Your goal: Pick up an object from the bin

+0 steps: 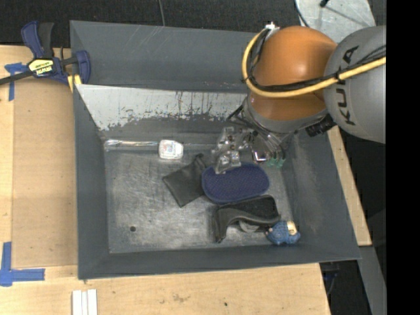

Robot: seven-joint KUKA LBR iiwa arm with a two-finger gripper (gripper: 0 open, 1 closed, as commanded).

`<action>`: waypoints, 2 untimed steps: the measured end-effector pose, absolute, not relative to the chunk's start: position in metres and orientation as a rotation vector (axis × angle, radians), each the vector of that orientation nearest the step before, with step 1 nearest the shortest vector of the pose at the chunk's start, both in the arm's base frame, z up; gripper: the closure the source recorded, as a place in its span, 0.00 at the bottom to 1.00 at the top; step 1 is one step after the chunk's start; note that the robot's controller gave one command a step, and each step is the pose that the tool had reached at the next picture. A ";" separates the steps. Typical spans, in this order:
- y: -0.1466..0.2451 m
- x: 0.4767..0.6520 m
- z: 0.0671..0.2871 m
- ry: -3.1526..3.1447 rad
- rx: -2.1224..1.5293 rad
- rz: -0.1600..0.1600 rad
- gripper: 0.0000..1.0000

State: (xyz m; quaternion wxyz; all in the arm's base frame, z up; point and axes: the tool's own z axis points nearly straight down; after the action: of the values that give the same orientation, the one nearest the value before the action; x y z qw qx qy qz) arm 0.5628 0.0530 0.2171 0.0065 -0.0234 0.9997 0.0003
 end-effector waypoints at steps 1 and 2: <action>0.053 0.561 0.212 3.137 -0.074 0.001 0.00; 0.032 0.570 0.073 3.114 0.366 0.003 0.00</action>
Offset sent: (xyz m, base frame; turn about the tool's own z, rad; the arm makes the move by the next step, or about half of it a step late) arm 0.0000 0.0000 0.0000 0.0000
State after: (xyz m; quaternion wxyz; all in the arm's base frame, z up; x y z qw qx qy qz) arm 0.5697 0.0320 0.0727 0.0031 0.1168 0.9931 0.0011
